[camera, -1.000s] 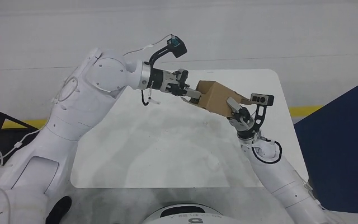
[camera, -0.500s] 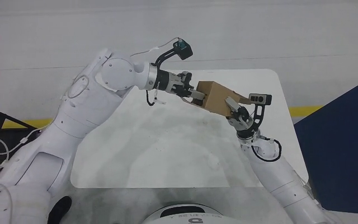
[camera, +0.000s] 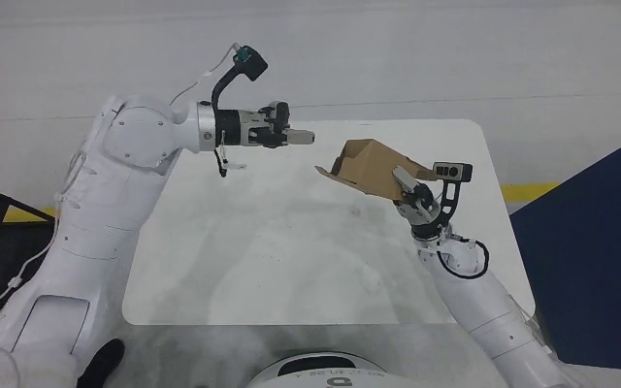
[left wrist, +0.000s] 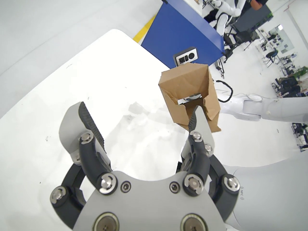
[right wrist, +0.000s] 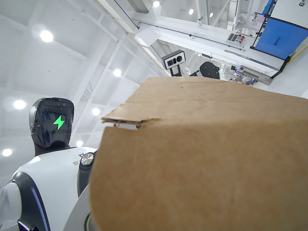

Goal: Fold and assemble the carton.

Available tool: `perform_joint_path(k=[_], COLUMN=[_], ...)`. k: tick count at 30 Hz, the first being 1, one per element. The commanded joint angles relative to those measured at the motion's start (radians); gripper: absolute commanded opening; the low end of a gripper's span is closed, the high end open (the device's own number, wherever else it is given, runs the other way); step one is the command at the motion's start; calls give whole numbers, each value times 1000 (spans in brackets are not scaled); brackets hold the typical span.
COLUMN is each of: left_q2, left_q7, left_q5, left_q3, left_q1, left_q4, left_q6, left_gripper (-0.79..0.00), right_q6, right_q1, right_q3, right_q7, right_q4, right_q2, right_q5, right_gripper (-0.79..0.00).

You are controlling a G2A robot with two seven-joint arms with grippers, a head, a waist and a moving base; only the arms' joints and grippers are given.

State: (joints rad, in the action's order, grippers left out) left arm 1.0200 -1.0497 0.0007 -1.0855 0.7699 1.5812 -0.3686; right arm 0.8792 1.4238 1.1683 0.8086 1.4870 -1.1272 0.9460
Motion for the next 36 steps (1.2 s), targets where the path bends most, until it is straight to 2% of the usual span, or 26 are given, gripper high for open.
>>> perform_joint_path(k=[1,2,5,9,13,18,22,24,28,31,36], left_q2=[-18,-28,-43,-46,-35,-9,12,16,18,18,18], left_q7=[-5,-17,-70,-59,-17,13,28,18,-51,-102,-102], left_q5=[-47,-81,-111,-115,-121,-141,-179,-216,-404,-556,-561], left_q3=[-79,-116,-153,-147,-94,11,80,88,90,81,78], left_q1=[89,141,232,277,249,160,105,97,96,93,92], left_q4=[41,63,109,130,120,57,-1,-29,-95,-164,-172], left_q6=[-33,-66,-156,-182,-171,-168,-203,-228,-302,-300,-300], left_gripper=[0,0,0,0,0,0,0,0,0,0,0], right_q6=[-36,-54,-73,-88,-97,-105,-102,-103,-108,-117,-119], right_q1=[2,2,-2,-9,-10,1,19,28,43,44,43], right_q3=[0,-2,0,-2,-9,-12,5,15,35,40,43], right_q7=[-18,-11,15,45,67,78,81,88,103,113,112], right_q4=[9,9,-7,-21,-19,-8,1,5,5,5,5], right_q2=[-2,-4,-8,-14,-20,-26,-28,-28,-30,-33,-35], right_q5=[17,44,83,111,101,84,92,105,130,144,145], right_gripper=[-785,-785,-785,-785,-785,-785,-785,-785,-785,-785,-785])
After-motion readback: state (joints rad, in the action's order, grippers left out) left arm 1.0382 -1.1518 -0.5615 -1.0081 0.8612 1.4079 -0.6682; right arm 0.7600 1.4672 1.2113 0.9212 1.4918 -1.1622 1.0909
